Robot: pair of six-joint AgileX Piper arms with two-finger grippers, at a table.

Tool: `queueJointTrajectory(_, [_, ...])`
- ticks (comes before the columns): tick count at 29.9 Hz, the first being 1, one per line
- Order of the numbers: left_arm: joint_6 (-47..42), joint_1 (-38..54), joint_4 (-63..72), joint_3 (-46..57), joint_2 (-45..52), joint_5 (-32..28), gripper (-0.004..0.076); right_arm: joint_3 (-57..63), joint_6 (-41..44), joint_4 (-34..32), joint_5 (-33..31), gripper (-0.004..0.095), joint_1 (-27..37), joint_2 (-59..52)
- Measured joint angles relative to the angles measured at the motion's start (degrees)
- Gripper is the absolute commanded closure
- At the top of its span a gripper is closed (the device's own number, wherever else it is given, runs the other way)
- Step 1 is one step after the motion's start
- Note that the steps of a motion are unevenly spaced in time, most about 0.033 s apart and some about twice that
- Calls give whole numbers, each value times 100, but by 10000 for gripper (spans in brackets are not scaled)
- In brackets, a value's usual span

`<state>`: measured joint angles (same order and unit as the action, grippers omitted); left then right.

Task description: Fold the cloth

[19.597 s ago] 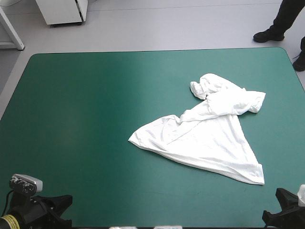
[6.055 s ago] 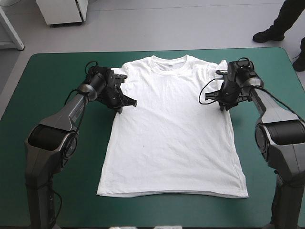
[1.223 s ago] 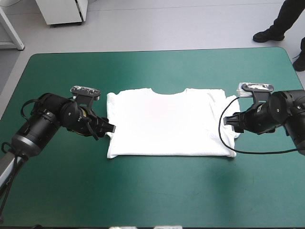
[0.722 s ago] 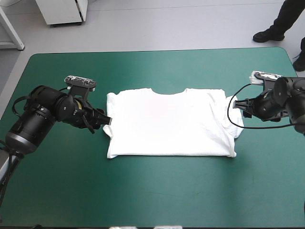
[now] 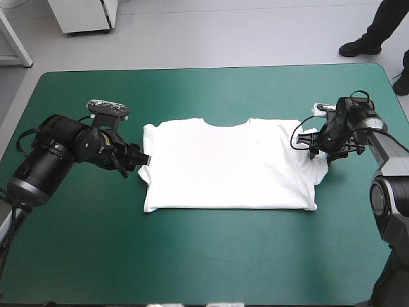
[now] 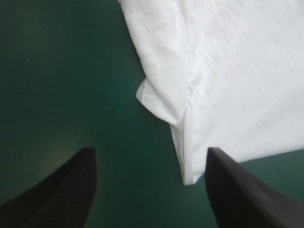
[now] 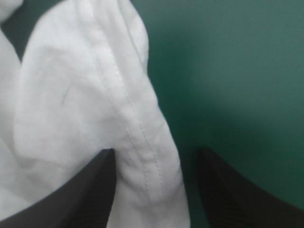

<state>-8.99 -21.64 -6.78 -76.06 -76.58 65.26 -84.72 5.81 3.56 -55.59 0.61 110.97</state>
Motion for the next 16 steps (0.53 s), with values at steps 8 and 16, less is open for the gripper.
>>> queueJointTrajectory(8, [0,0,0,0,0,-24,252,-61,-130,-109,-112,925,-147,117])
queueJointTrajectory(16, [0,0,0,0,0,-24,252,-182,-127,-172,-186,925,-215,90])
